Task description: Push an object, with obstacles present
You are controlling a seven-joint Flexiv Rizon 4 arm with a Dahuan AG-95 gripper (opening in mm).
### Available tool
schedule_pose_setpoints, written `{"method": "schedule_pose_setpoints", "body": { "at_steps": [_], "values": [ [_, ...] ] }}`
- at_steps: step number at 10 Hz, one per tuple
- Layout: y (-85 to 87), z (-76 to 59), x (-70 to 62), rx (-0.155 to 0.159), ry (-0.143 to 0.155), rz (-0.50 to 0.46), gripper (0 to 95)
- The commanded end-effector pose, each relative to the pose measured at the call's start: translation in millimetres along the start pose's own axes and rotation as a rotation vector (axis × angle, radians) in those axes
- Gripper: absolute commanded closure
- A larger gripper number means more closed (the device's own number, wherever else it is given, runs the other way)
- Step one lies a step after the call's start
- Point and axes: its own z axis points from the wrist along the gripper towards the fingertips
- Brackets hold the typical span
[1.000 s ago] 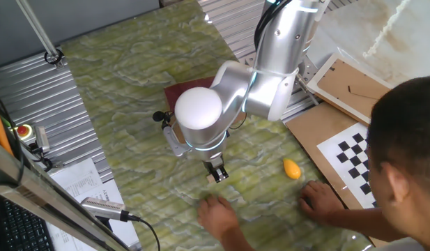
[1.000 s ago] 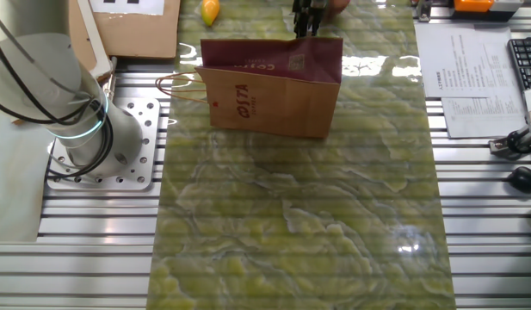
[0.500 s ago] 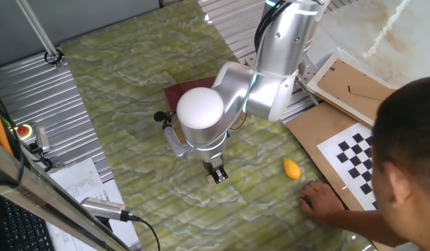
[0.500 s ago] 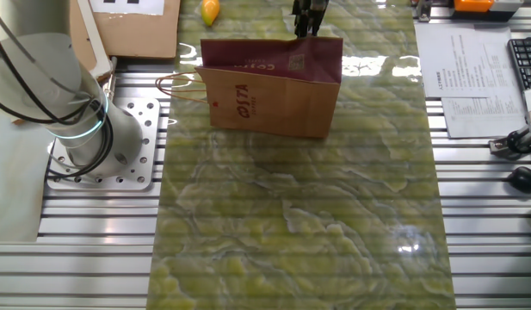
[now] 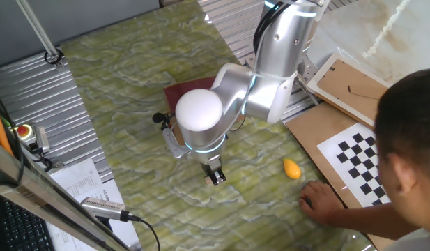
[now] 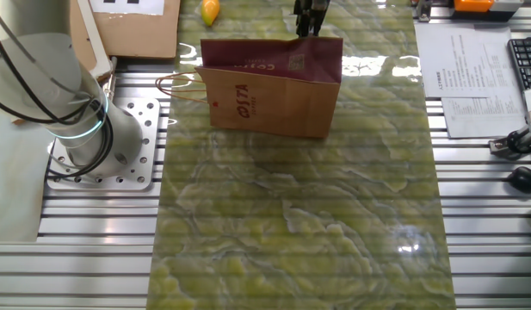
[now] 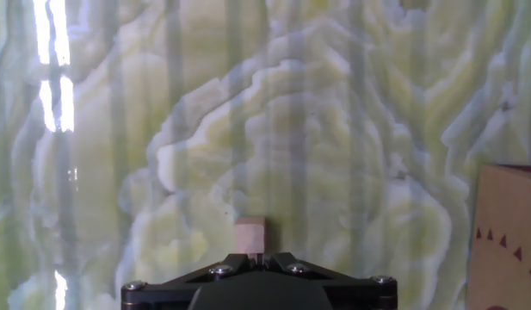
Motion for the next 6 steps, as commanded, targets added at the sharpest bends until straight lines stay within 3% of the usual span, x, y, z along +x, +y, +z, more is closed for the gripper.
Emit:
{"method": "schedule_pose_setpoints", "body": {
  "at_steps": [1,6],
  "values": [
    [1.4,-1.4,-3.3,0.0,0.0,0.004,95.0],
    [2.2,-1.3,-11.2,0.0,-0.006,0.009,95.0]
  ]
}}
